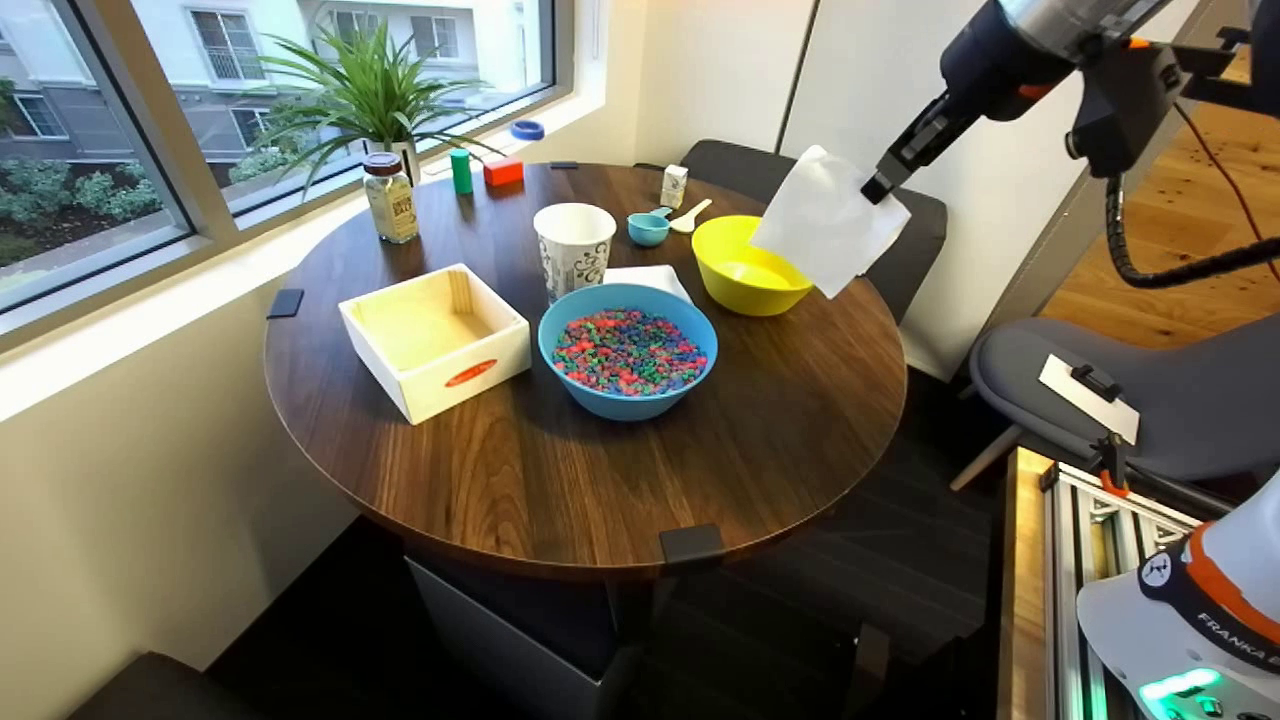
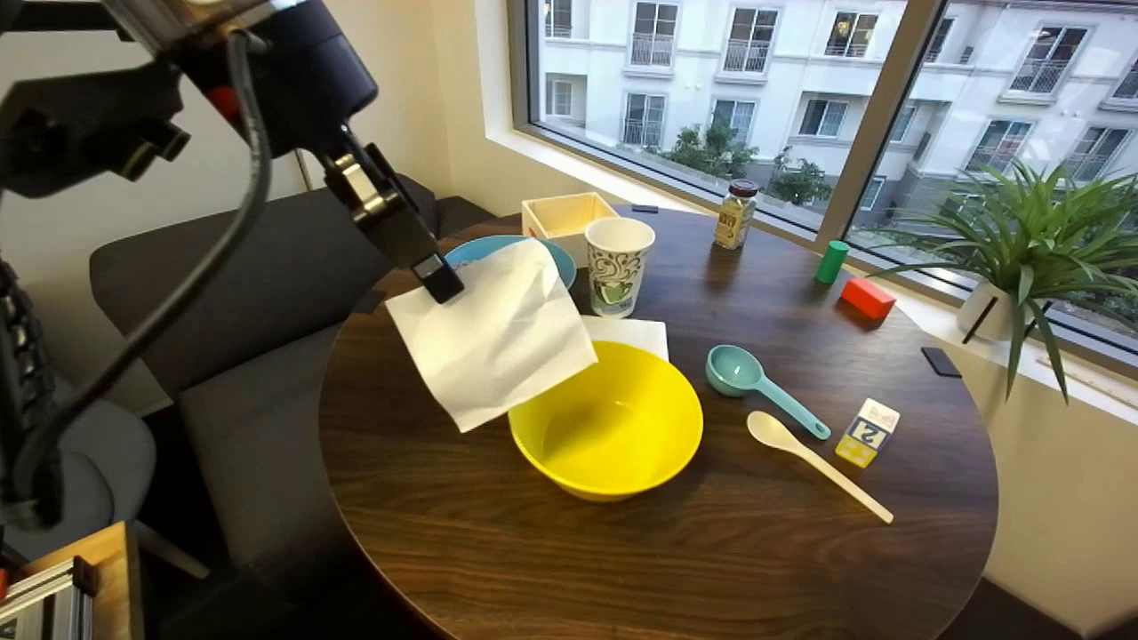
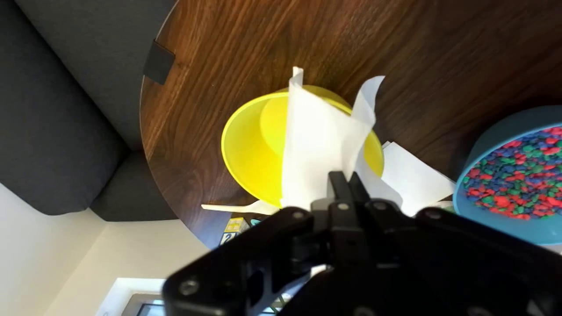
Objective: Move the yellow bowl to the right, use the tissue to wipe the inside of the yellow bowl
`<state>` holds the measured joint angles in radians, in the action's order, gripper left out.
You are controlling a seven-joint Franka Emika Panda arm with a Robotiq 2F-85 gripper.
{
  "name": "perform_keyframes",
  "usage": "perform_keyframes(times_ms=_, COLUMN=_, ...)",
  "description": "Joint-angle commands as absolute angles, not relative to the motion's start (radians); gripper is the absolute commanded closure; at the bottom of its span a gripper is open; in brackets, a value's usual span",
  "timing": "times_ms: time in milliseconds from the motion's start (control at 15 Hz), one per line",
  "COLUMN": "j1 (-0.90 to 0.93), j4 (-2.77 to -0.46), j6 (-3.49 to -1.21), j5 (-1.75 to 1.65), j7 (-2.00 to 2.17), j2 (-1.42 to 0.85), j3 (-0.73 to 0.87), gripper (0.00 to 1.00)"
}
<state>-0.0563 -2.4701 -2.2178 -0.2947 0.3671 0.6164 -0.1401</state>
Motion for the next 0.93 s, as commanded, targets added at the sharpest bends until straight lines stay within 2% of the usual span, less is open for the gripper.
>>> perform_keyframes(times_ms=0, j1=-0.027, j4=-2.491, j6=-2.108, j5=-0.204, j7=0.349, j2=0.681, j3=-0.137, gripper=1.0)
perform_keyframes(times_ms=333, j1=-0.02, j4=-2.451, j6=-1.979, j5=-0.071, j7=0.347, j2=0.618, j3=-0.114, gripper=1.0)
perform_keyframes(times_ms=867, j1=-0.055, j4=-2.398, j6=-2.013, j5=-0.027, j7=0.406, j2=0.404, j3=-0.097, gripper=1.0)
